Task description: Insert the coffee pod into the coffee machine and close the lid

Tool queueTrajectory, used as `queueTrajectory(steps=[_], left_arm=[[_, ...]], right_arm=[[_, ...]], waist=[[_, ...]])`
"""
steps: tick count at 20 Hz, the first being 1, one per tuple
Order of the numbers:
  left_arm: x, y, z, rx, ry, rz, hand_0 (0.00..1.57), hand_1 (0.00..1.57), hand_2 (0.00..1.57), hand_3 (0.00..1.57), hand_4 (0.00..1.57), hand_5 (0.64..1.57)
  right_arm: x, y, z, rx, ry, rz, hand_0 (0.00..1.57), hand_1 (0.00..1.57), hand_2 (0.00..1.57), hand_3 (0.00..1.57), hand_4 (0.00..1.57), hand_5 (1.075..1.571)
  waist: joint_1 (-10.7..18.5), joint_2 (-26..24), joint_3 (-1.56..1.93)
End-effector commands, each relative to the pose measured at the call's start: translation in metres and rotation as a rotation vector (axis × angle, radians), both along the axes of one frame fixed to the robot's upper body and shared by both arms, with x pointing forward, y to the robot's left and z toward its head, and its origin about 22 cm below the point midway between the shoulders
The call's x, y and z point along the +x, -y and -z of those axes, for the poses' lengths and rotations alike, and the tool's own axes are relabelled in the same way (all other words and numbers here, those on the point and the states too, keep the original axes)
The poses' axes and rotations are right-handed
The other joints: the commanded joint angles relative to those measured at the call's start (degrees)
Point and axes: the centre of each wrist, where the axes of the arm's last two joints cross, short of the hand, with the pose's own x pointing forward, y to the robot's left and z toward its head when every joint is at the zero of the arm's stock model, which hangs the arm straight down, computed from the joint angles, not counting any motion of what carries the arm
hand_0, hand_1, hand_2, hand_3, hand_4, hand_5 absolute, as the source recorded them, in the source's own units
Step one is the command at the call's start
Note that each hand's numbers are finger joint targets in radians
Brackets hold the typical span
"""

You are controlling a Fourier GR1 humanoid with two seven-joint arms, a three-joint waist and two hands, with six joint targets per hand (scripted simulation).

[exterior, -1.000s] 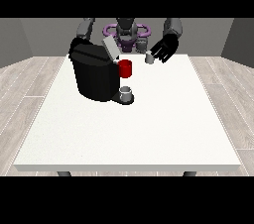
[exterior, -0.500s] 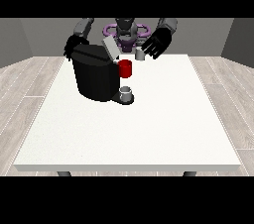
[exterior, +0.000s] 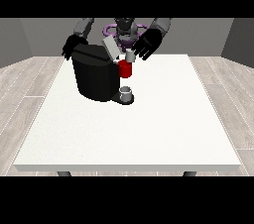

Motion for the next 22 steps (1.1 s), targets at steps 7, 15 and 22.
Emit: queueTrajectory(steps=[7,15,22], left_arm=[[0.003,0.002,-0.026,0.003,0.02,-0.003,1.3,1.3,1.33,1.23,0.5,1.571],[0.005,0.031,0.0,0.02,-0.03,0.059,1.18,1.18,1.25,1.18,0.5,1.571],[0.005,0.023,0.013,0.019,-0.047,0.067,1.2,1.2,1.28,1.21,0.52,1.571]], right_arm=[[0.008,0.001,-0.017,-0.014,0.037,0.011,0.0,0.0,0.0,0.0,0.48,1.571],[0.008,0.021,-0.005,0.032,-0.021,0.069,0.0,0.0,0.0,0.0,0.5,1.571],[0.004,0.025,-0.01,0.042,-0.002,0.067,0.0,0.0,0.0,0.0,0.53,1.571]], waist=[[-1.04,3.11,0.0],[1.41,0.72,0.01],[0.96,0.77,0.01]])
